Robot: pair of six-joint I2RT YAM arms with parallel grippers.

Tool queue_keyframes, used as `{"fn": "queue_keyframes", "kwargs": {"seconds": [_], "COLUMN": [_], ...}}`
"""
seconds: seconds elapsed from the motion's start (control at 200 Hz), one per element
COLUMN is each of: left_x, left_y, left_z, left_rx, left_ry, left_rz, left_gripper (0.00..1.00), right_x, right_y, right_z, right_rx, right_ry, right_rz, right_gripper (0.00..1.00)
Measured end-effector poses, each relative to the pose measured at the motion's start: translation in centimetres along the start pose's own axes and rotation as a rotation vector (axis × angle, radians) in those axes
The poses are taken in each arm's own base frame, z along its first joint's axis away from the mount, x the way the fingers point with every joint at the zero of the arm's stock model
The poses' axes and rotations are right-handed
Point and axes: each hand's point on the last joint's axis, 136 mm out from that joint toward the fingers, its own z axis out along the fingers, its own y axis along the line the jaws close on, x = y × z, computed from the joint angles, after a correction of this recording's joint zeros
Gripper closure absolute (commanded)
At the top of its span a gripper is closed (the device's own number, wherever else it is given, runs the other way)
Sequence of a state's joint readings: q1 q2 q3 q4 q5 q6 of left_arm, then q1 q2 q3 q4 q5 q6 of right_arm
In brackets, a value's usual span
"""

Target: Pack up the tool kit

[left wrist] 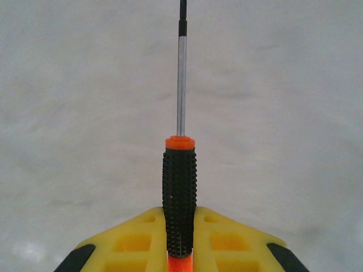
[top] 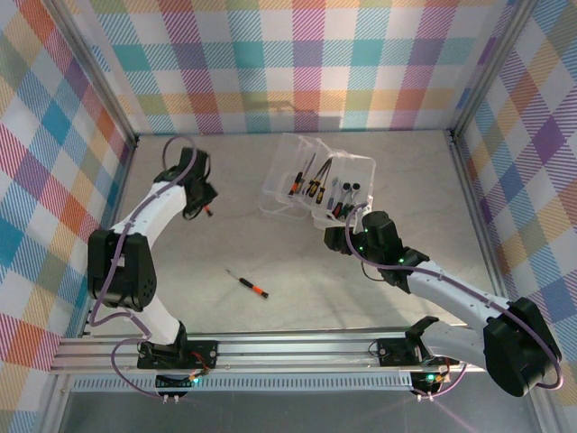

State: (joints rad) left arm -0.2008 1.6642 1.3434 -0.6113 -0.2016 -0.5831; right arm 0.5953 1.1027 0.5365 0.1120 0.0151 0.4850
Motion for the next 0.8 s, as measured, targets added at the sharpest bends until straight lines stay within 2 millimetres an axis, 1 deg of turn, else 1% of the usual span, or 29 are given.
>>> {"fn": "queue_keyframes", "kwargs": {"seconds": [0.025, 0.04, 0.06, 0.075, 0.085, 0.1, 0.14, 0.155, 0.2, 0.23, 0.275, 0.325, 0.37, 0.45, 0.55, 0.66, 0.8], "left_x": [-0.5, -0.9, -1.3, -1.5, -1.6, -1.9, -2.0, -1.9, -1.6, -1.1, 0.0, 1.4, 2.8, 5.3, 7.5, 8.6, 9.3], "left_y": [-1.7, -3.2, -4.6, -6.1, -6.6, -8.0, -10.9, -12.2, -15.1, -16.8, -19.1, -21.0, -22.6, -24.4, -25.1, -24.8, -24.5], "left_z": [-0.9, -1.7, -2.4, -3.1, -3.5, -4.2, -5.5, -6.1, -7.2, -7.8, -8.0, -8.0, -7.5, -6.2, -4.4, -3.0, -2.4], "left_rx": [0.028, 0.056, 0.08, 0.104, 0.113, 0.14, 0.188, 0.209, 0.253, 0.276, 0.302, 0.318, 0.323, 0.326, 0.309, 0.29, 0.282], "left_ry": [-0.018, -0.036, -0.051, -0.066, -0.074, -0.088, -0.113, -0.123, -0.142, -0.147, -0.147, -0.135, -0.118, -0.076, -0.022, 0.019, 0.046], "left_rz": [0.035, 0.069, 0.097, 0.133, 0.145, 0.174, 0.241, 0.273, 0.346, 0.398, 0.478, 0.553, 0.624, 0.717, 0.786, 0.815, 0.826], "left_gripper": [0.86, 0.86, 0.86, 0.86, 0.86, 0.86, 0.86, 0.86, 0.86, 0.86, 0.86, 0.86, 0.86, 0.86, 0.86, 0.86, 0.86], "right_x": [0.0, 0.0, 0.0, -0.1, -0.1, -0.1, -0.1, -0.1, -0.2, -0.2, -0.2, -0.3, -0.4, -0.6, -0.7, -0.9, -1.0], "right_y": [-0.1, -0.1, -0.1, -0.1, -0.1, -0.2, -0.2, -0.2, -0.3, -0.3, -0.4, -0.4, -0.4, -0.4, -0.3, -0.4, -0.4], "right_z": [0.0, 0.0, 0.0, 0.0, 0.0, 0.0, 0.0, 0.0, 0.0, 0.0, 0.0, -0.1, -0.1, -0.3, -0.5, -0.6, -0.7], "right_rx": [0.003, 0.003, 0.004, 0.006, 0.007, 0.009, 0.011, 0.013, 0.017, 0.02, 0.024, 0.026, 0.027, 0.027, 0.027, 0.029, 0.031], "right_ry": [-0.001, -0.001, -0.002, -0.003, -0.004, -0.005, -0.006, -0.007, -0.009, -0.011, -0.013, -0.016, -0.02, -0.029, -0.036, -0.041, -0.045], "right_rz": [0.0, 0.0, 0.0, 0.0, 0.0, 0.0, 0.0, 0.0, 0.0, 0.0, 0.0, 0.0, -0.001, -0.002, -0.002, -0.002, -0.003], "right_gripper": [0.43, 0.43, 0.43, 0.43, 0.43, 0.43, 0.43, 0.43, 0.43, 0.43, 0.43, 0.43, 0.43, 0.43, 0.43, 0.43, 0.43]}}
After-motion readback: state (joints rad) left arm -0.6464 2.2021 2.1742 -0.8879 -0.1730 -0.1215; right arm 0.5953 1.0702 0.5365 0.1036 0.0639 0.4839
